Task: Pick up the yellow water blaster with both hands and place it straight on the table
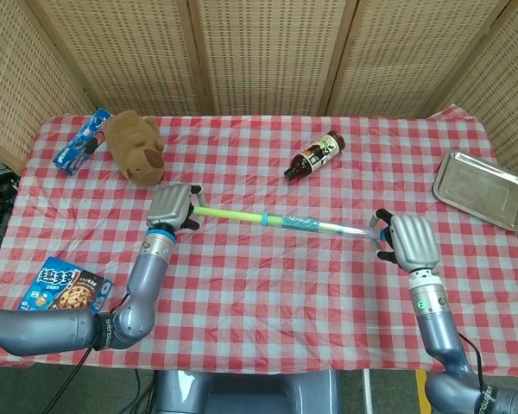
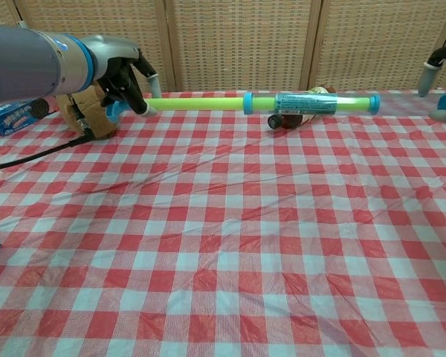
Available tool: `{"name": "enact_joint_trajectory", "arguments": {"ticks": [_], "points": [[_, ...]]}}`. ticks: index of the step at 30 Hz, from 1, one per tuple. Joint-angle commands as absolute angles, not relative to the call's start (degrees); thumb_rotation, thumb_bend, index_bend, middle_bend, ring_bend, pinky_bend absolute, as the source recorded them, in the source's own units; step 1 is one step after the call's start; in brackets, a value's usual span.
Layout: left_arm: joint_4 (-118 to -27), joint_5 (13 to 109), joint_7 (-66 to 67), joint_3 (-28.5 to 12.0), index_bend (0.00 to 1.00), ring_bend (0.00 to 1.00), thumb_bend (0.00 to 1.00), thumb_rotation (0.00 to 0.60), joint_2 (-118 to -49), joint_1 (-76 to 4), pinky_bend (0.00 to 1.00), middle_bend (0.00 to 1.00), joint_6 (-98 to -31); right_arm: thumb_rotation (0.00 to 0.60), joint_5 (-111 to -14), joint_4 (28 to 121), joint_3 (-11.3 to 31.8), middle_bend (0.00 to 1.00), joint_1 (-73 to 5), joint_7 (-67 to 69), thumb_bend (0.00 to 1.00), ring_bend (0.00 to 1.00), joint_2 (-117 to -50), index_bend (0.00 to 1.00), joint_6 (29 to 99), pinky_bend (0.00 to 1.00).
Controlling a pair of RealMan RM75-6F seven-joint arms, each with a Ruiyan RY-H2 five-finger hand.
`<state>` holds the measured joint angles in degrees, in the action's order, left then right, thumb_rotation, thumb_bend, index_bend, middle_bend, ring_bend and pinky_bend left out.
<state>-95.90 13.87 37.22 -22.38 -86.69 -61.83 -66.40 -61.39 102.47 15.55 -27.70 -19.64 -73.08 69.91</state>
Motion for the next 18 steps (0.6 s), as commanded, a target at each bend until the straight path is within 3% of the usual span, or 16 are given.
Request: {"name": "enact_joint_trajectory", "arguments": {"ticks": [1, 18], "points": [[-95.7, 13.7, 37.0, -22.8, 0.88, 0.88, 0.69, 0.600, -87.2, -62.2, 0.77, 0.94, -66.0, 0.600, -61.1, 102.8, 15.4, 1.00, -28.1, -20.0, 0.59, 1.00, -73.0, 0.57, 69.4, 0.63], [-96.8, 11.8, 34.9, -24.7, 0.88, 0.88, 0.69, 0.600, -87.3, -63.2, 0.77, 0.94, -62.9, 0.600, -62.0, 103.9, 14.4, 1.00, -30.2, -21.0, 0.59, 1.00, -73.7, 0.57, 68.2, 0.63]]}}
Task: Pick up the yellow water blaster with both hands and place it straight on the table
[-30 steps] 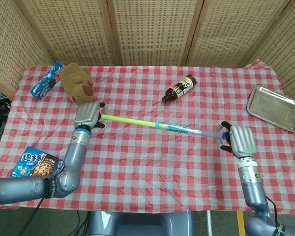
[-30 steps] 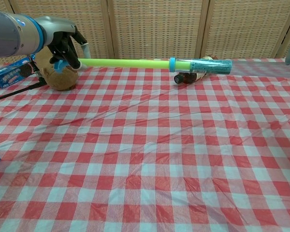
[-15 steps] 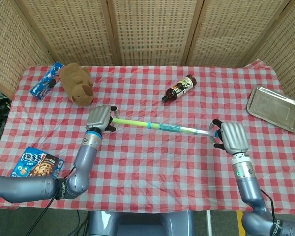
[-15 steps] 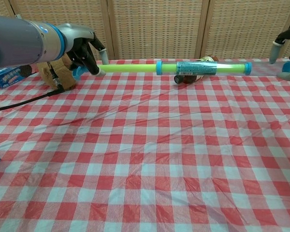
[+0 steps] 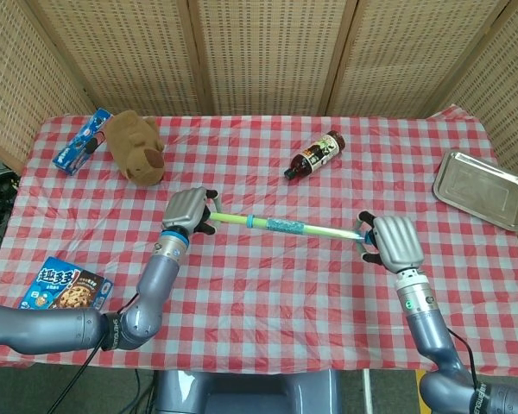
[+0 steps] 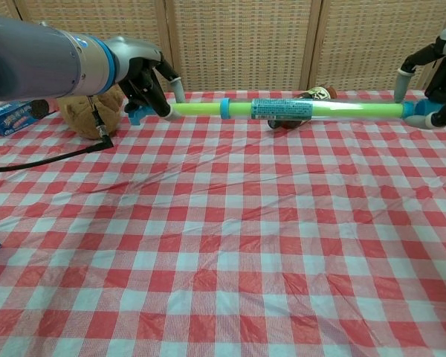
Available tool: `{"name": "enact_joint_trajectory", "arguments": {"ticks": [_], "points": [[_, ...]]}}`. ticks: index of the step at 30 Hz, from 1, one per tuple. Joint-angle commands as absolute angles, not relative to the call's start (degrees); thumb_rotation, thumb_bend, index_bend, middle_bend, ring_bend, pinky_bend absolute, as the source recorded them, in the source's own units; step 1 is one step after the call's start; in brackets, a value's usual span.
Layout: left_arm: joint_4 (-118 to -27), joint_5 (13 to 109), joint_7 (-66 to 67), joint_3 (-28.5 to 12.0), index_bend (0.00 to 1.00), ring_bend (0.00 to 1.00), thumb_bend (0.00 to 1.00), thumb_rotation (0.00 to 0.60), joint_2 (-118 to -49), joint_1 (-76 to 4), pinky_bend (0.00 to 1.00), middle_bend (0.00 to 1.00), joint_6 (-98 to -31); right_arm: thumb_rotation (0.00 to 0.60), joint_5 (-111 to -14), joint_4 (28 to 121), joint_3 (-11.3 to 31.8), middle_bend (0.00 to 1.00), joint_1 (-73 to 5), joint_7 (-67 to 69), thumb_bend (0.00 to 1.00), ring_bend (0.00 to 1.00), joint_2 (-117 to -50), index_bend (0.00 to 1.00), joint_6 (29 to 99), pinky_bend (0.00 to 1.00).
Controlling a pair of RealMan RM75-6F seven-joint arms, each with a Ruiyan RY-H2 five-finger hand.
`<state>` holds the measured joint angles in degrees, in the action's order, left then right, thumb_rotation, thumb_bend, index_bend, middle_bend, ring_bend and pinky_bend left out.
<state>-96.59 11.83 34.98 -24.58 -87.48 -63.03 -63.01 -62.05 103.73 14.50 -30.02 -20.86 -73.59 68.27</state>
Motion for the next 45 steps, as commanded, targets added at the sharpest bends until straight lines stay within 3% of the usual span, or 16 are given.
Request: {"name": "enact_joint_trajectory", "arguments": {"ticks": [1, 27, 30, 34, 37, 40, 42, 45], "points": [[-97.0, 11.8, 34.8, -24.7, 0.88, 0.88, 0.69, 0.600, -87.3, -63.2, 0.77, 0.94, -62.9, 0.600, -62.0, 104.0, 14.3, 1.00, -30.2, -21.1, 0.59, 1.00, -73.8, 0.57, 68.2, 0.63], [-99.2, 14.2, 31.1, -23.8, 0.86, 0.87, 0.67, 0.600, -87.5, -63.4, 0.77, 0.91, -62.9, 0.600, -62.1, 103.3, 13.4, 1.00, -30.9, -21.5, 0.58, 1.00, -75.2, 0.56, 69.3, 0.63], [-98.9, 15.2, 30.9, -23.3, 0.79, 0.83, 0.61, 0.600, -87.7, -63.4, 0.73, 0.85, -62.7, 0.600, -62.2, 103.0, 13.2, 1.00, -30.8, -21.3, 0.56, 1.00, -75.2, 0.55, 69.3, 0.63], [-98.4, 17.9, 30.3, -22.2, 0.62, 0.72, 0.44, 0.600, -87.9, -63.0, 0.65, 0.71, -62.5, 0.600, -61.8, 102.8, 13.1, 0.99, -30.7, -21.1, 0.49, 0.97, -75.2, 0.53, 69.2, 0.59], [-99.0, 18.1, 30.0, -21.5, 0.44, 0.55, 0.35, 0.600, -87.1, -62.6, 0.55, 0.50, -60.8, 0.600, -61.2, 102.4, 12.6, 0.88, -30.7, -22.2, 0.41, 0.84, -74.8, 0.43, 68.8, 0.39], [-99.7, 18.3, 29.7, -21.0, 0.34, 0.36, 0.28, 0.600, -86.3, -62.3, 0.44, 0.28, -59.5, 0.600, -60.2, 102.4, 12.3, 0.63, -30.7, -23.1, 0.34, 0.64, -74.5, 0.28, 68.5, 0.19], [-100.3, 18.3, 28.6, -21.0, 0.30, 0.28, 0.26, 0.600, -85.8, -61.7, 0.36, 0.20, -59.0, 0.600, -59.1, 102.3, 12.1, 0.44, -30.7, -23.8, 0.31, 0.46, -74.4, 0.19, 68.2, 0.10], [-100.9, 19.0, 27.4, -20.7, 0.24, 0.19, 0.25, 0.600, -85.1, -61.0, 0.27, 0.14, -58.7, 0.600, -58.1, 102.5, 11.9, 0.26, -30.6, -24.3, 0.28, 0.28, -74.1, 0.12, 68.0, 0.05]]}}
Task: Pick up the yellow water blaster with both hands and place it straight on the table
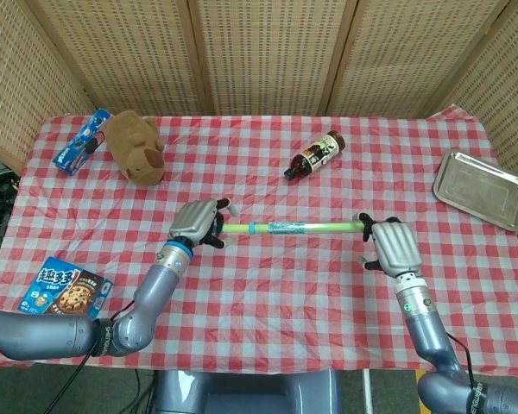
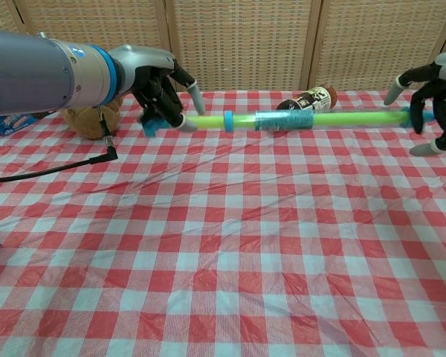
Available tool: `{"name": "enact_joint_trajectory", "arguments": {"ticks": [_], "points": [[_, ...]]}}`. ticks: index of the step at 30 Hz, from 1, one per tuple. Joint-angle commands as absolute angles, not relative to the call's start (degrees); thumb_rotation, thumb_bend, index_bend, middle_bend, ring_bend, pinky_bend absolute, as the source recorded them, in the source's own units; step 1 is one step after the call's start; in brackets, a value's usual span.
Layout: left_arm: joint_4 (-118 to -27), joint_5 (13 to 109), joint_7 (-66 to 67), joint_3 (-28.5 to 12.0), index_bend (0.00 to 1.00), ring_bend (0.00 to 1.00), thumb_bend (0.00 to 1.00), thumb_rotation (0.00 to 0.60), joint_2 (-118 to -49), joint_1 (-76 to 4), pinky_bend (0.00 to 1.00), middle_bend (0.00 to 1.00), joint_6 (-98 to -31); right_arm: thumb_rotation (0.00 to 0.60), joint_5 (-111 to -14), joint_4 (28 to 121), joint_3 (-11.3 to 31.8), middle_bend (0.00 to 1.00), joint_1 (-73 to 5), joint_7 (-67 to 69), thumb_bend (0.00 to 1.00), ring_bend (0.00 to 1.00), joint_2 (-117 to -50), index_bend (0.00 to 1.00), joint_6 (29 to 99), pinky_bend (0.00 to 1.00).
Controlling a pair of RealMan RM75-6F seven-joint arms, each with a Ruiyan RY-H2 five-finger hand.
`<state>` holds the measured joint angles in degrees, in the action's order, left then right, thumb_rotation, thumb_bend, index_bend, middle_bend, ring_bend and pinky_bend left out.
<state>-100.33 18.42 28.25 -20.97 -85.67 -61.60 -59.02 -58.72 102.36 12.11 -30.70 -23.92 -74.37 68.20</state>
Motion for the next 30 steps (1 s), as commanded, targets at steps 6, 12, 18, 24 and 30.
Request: {"name": "enact_joint_trajectory", "arguments": {"ticks": [6, 12, 18, 24, 30], "points": [[-102.9, 21.9, 25.1, -19.7, 0.20, 0.13, 0.24, 0.600, -83.6, -58.9, 0.17, 0.11, -59.4, 0.600, -58.4, 103.0, 11.2, 0.18, -29.6, -24.3, 0.26, 0.20, -73.5, 0.10, 69.2, 0.02], [-106.8, 27.9, 21.3, -18.1, 0.19, 0.11, 0.24, 0.600, -80.5, -54.7, 0.14, 0.10, -61.6, 0.600, -60.8, 103.0, 9.4, 0.17, -27.1, -22.4, 0.26, 0.19, -72.7, 0.10, 71.5, 0.02], [-111.7, 43.3, 16.6, -12.6, 0.19, 0.04, 0.25, 0.600, -76.6, -46.5, 0.01, 0.04, -68.1, 0.600, -66.5, 101.8, 7.7, 0.04, -23.0, -15.7, 0.26, 0.04, -71.8, 0.08, 75.6, 0.00], [-110.7, 65.0, 18.3, -1.9, 0.17, 0.00, 0.25, 0.600, -74.9, -36.7, 0.00, 0.00, -81.1, 0.600, -74.3, 99.1, 5.0, 0.00, -18.5, -9.1, 0.24, 0.00, -71.1, 0.04, 80.9, 0.00], [-105.3, 74.8, 22.0, 6.0, 0.06, 0.00, 0.25, 0.600, -75.5, -28.4, 0.00, 0.00, -89.2, 0.600, -77.6, 96.9, 3.2, 0.00, -15.3, -6.2, 0.20, 0.00, -71.0, 0.00, 83.8, 0.00]]}}
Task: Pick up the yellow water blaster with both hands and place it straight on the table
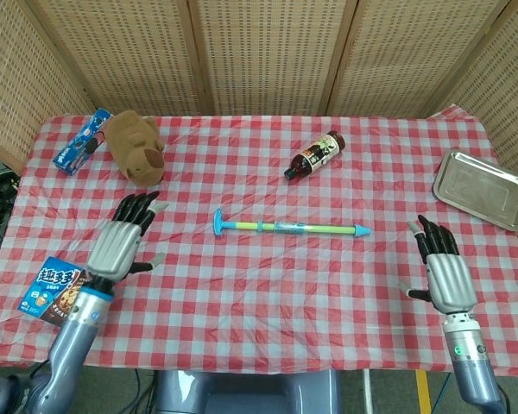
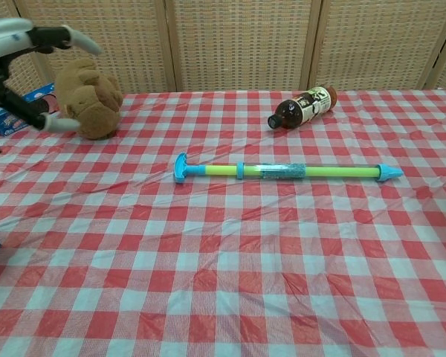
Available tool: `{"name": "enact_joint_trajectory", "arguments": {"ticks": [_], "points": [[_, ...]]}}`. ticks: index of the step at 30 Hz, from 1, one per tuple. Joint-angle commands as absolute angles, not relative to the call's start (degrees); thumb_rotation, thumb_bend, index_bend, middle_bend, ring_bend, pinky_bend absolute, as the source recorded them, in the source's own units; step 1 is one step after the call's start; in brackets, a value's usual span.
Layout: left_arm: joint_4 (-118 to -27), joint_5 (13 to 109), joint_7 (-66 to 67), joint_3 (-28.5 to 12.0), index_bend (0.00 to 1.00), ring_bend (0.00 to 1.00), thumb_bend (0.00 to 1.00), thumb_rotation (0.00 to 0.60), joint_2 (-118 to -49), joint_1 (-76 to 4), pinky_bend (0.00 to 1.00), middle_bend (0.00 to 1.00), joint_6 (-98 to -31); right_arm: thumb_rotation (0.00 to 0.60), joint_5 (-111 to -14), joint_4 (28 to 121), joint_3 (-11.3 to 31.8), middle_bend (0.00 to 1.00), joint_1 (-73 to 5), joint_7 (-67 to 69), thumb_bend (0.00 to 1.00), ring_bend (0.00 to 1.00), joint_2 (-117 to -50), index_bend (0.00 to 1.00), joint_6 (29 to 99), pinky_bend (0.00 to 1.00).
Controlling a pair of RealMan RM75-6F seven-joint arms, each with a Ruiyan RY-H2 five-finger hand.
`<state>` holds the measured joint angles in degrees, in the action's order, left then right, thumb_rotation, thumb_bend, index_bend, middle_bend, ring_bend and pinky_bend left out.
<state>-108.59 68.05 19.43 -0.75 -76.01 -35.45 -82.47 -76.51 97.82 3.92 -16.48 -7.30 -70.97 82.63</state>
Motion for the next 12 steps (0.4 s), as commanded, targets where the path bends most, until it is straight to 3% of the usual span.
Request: {"name": "enact_joint_trajectory", "arguments": {"ticks": [1, 6, 12], "points": [[-104.5, 75.5, 22.8, 7.2, 0.05, 0.00, 0.25, 0.600, -75.5, -26.7, 0.00, 0.00, -90.3, 0.600, -78.4, 96.4, 2.9, 0.00, -14.6, -5.3, 0.20, 0.00, -71.1, 0.00, 84.5, 0.00], [-100.8, 77.6, 25.8, 9.8, 0.01, 0.00, 0.24, 0.600, -76.3, -20.7, 0.00, 0.00, -94.9, 0.600, -81.6, 92.9, 2.3, 0.00, -11.9, -4.1, 0.19, 0.00, -72.3, 0.00, 88.9, 0.00], [-97.2, 80.1, 28.2, 9.6, 0.00, 0.00, 0.24, 0.600, -78.2, -15.3, 0.00, 0.00, -99.8, 0.600, -83.3, 91.0, 1.3, 0.00, -10.1, -4.0, 0.18, 0.00, -73.3, 0.00, 89.5, 0.00]]}}
